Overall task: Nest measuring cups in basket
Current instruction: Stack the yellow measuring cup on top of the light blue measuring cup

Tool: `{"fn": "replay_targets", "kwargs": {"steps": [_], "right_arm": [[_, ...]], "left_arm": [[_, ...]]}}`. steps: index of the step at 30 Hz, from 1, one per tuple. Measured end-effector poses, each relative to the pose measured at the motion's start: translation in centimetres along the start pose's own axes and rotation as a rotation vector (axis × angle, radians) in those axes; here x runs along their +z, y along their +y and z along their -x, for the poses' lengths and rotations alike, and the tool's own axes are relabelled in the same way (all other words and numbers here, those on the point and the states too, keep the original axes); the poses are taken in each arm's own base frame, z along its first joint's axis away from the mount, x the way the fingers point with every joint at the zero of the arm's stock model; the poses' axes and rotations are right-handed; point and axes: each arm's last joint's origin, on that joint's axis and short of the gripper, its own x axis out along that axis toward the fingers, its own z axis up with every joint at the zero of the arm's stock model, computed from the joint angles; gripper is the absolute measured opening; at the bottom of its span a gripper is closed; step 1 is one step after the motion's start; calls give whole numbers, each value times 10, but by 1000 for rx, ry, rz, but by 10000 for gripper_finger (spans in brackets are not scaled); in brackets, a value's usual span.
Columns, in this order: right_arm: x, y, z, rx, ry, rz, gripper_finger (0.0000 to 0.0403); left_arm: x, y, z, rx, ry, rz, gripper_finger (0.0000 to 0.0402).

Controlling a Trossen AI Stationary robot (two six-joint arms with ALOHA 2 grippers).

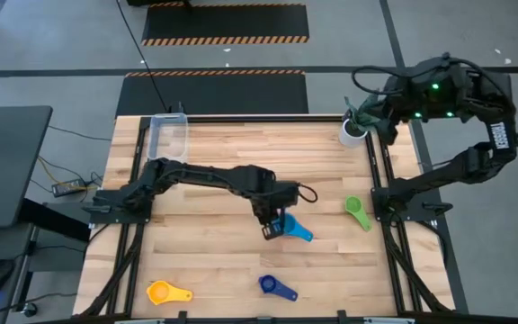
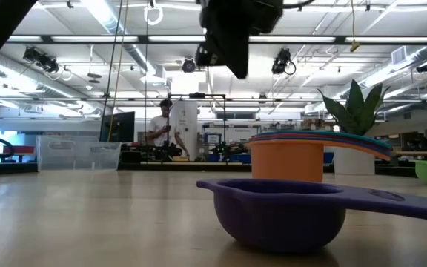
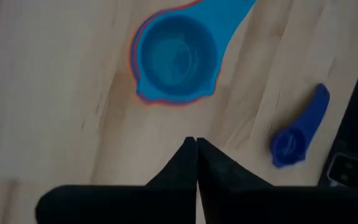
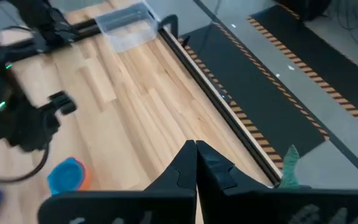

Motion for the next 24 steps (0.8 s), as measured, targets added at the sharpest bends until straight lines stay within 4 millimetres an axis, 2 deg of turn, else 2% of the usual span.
{"fn": "replay_targets", "kwargs": {"steps": [7, 14, 18, 24], "right_arm": [[-8, 0, 10, 65, -12, -16, 1], [-19, 3, -4, 69, 59, -15, 0], [-22, 6, -16, 68, 110, 4, 0], [-22, 12, -29, 83, 115, 23, 0]], "left_arm": [[-19, 6, 49, 34, 20, 64, 2], [-63, -9, 91, 123, 131, 221, 1], [-78, -30, 95, 118, 121, 266, 1], [-100, -62, 92, 149, 104, 463, 1]]}}
